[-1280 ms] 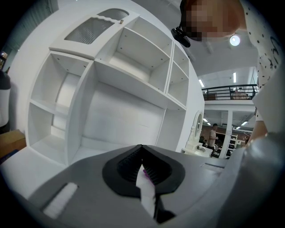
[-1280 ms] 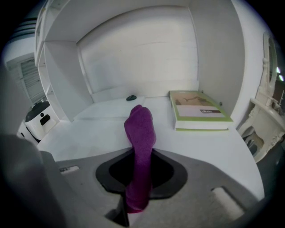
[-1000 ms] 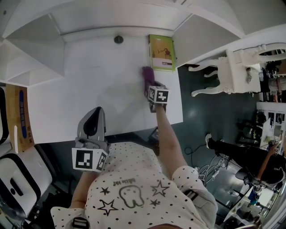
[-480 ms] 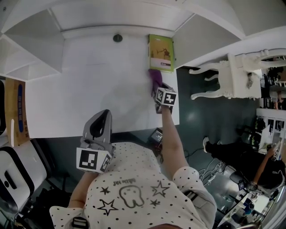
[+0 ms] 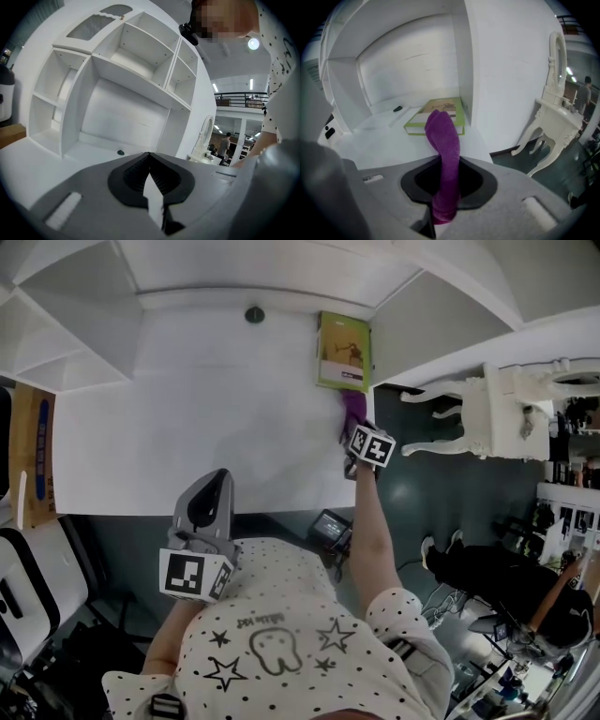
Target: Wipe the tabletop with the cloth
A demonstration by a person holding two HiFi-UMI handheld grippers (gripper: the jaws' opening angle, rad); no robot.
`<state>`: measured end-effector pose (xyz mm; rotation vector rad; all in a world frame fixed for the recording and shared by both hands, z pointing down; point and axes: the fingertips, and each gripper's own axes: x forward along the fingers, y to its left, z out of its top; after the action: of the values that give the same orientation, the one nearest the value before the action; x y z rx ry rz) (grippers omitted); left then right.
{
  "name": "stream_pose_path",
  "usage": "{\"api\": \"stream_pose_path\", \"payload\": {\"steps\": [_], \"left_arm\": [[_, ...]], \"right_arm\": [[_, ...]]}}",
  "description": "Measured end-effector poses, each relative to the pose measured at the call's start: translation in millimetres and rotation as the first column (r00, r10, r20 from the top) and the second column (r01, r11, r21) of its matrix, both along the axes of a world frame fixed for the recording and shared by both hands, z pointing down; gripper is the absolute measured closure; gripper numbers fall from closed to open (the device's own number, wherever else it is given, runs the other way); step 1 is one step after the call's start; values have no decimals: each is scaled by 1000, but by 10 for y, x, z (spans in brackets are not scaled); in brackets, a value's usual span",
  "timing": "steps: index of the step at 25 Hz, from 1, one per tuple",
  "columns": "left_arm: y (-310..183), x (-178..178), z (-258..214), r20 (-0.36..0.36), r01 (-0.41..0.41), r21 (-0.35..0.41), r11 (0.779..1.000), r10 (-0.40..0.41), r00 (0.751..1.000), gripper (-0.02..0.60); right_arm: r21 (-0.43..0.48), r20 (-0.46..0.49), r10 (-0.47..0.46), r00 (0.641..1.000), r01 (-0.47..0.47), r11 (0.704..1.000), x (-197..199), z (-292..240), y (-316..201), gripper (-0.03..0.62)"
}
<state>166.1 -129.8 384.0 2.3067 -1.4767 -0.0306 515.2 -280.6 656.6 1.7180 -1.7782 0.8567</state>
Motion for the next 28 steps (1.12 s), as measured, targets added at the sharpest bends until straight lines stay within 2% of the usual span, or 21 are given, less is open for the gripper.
{"api": "stream_pose_path", "payload": {"steps": [9,14,19,22,28], "left_arm": [[59,-101,0,13,34,3,999,-34,999,588],[125,-193,3,10,53,5,999,-53,999,587],[213,-309,13,9,76,5,997,-76,997,588],[252,-353,17,5,73,6,997,-73,997,587],[307,-356,12,-5,18,12,1000,-18,1000,588]], "right_arm": [[-13,-43,95,995,-96,995,402,4,-6,528],[-27,-143,99,985,-104,994,480,-14,3,528],[-61,-198,109,974,-123,991,470,-52,37,528],[-19,-154,109,982,-113,993,172,-199,83,528],[79,35,-5,999,2,997,-976,-483,426,528]]}}
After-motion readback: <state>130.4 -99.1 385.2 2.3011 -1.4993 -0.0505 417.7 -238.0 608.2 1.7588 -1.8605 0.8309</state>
